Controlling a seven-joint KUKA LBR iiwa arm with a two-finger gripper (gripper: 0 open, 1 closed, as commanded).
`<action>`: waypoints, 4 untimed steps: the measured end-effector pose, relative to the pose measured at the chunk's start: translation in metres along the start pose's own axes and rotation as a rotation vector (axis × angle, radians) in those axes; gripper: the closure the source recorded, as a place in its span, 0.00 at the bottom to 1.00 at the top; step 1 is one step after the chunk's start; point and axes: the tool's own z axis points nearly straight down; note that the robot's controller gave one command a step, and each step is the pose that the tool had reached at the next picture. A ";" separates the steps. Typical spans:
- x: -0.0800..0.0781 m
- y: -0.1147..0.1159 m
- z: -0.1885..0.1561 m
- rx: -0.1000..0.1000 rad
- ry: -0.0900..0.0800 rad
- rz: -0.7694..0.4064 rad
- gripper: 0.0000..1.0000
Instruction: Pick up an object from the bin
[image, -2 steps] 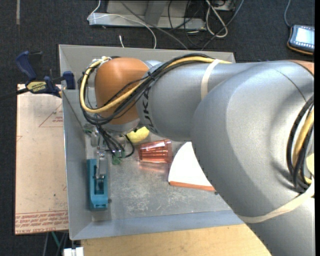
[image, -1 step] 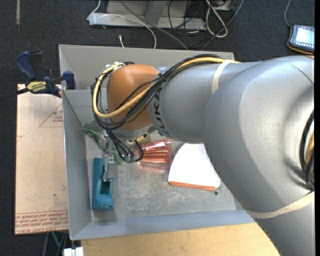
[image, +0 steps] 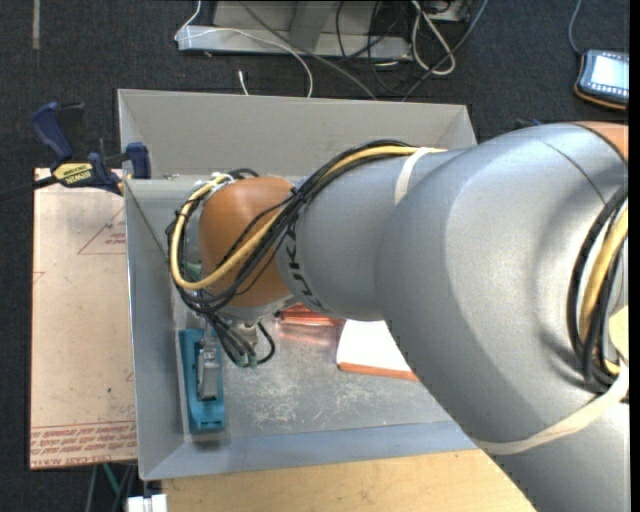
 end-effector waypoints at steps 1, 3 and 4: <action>-0.002 -0.011 0.000 -0.010 -0.010 0.004 0.00; 0.006 0.000 -0.024 -0.009 -0.031 -0.371 0.00; 0.003 0.000 -0.041 -0.008 -0.039 -0.390 1.00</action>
Offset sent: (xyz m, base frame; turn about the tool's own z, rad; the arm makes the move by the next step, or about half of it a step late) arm 0.0016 0.0017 0.1321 0.0239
